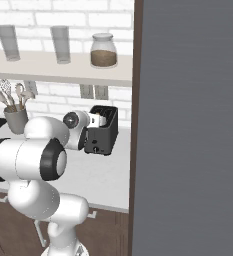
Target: Start the toaster. Once the lever pops up, take the bread to the plate on the dining counter.
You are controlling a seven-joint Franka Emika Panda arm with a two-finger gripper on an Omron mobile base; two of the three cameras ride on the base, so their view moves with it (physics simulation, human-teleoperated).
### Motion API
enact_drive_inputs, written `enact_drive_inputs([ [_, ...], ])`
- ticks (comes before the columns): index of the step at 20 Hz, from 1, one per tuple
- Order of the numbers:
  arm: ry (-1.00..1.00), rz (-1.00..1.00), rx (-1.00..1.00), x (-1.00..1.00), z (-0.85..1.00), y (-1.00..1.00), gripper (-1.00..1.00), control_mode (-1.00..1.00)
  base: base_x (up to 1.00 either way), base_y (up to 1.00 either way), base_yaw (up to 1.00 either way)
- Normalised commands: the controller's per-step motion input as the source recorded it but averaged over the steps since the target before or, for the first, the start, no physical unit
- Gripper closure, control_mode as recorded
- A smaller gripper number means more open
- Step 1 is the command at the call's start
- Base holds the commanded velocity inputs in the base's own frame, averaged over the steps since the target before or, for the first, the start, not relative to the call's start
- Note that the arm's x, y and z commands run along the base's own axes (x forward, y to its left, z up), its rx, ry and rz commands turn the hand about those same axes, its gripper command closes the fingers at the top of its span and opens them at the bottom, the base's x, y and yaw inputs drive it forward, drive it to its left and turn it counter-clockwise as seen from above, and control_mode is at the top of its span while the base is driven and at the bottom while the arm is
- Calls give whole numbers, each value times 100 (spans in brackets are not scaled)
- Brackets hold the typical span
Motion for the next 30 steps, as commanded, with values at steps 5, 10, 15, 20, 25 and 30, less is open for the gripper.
enact_drive_inputs([
  [5, 0, 0, 0, 0, 0, 0, -100, -100, 0, 0, 0],
  [10, 0, 0, 0, 0, 0, 0, -100, -100, 0, 0, 0],
  [15, 0, 0, 0, 0, 0, 0, -100, -100, 0, 0, 0],
  [20, 0, 0, 0, 0, 0, 0, -100, -100, 0, 0, 0],
  [25, 0, 0, 0, 0, 0, 0, -100, -100, 0, 0, 0],
  [30, 0, 0, 0, 0, 0, 0, -100, -100, 0, 0, 0],
])
